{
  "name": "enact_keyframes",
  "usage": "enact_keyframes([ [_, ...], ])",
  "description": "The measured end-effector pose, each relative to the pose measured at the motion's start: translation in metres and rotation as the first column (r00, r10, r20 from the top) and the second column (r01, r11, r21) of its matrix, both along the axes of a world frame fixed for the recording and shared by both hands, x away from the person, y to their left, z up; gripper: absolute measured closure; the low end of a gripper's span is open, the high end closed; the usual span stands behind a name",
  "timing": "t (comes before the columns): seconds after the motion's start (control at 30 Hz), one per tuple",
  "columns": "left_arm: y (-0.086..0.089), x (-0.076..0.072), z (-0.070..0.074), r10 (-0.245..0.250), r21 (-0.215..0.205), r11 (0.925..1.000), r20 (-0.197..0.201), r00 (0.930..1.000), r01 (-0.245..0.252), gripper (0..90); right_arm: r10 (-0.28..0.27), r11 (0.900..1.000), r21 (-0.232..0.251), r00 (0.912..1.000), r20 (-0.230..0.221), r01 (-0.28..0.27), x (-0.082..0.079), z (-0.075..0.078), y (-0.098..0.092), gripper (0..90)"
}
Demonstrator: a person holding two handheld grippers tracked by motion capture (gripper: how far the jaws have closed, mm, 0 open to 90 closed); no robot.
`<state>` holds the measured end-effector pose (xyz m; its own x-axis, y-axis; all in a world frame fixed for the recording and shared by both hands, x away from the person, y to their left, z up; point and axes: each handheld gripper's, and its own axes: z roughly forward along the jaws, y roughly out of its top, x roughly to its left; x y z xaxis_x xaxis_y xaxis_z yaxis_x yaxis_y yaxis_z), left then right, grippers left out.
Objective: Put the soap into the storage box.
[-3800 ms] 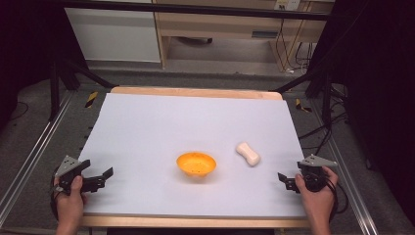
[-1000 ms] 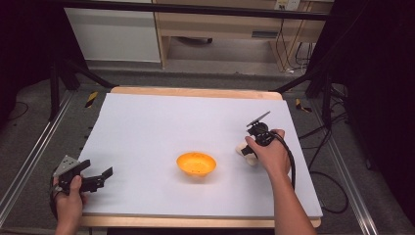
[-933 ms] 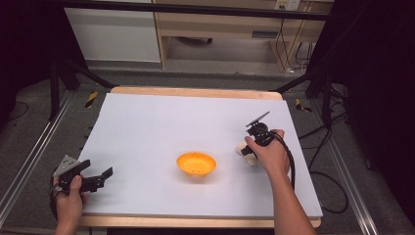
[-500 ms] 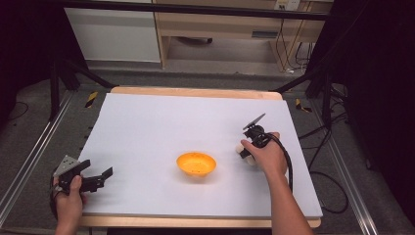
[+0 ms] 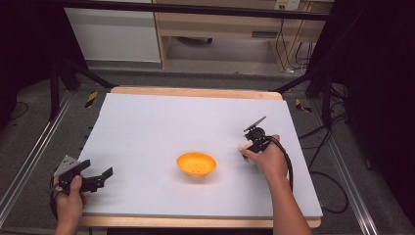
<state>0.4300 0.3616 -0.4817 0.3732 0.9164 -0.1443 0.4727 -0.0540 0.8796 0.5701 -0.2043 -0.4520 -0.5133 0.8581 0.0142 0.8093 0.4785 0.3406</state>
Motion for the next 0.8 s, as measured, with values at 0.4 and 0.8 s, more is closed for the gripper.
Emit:
enact_keyframes([
  [0.4,0.000,0.000,0.000,0.001,0.004,1.0000,0.001,1.0000,-0.001,0.0,0.059,0.998,0.012,0.9982,0.009,-0.059,-0.003,0.002,-0.003,49.9],
  [0.8,0.000,0.000,0.000,0.002,0.003,1.0000,0.002,1.0000,-0.002,0.0,0.169,0.984,0.057,0.9843,0.051,-0.172,-0.015,0.021,-0.001,50.0],
])
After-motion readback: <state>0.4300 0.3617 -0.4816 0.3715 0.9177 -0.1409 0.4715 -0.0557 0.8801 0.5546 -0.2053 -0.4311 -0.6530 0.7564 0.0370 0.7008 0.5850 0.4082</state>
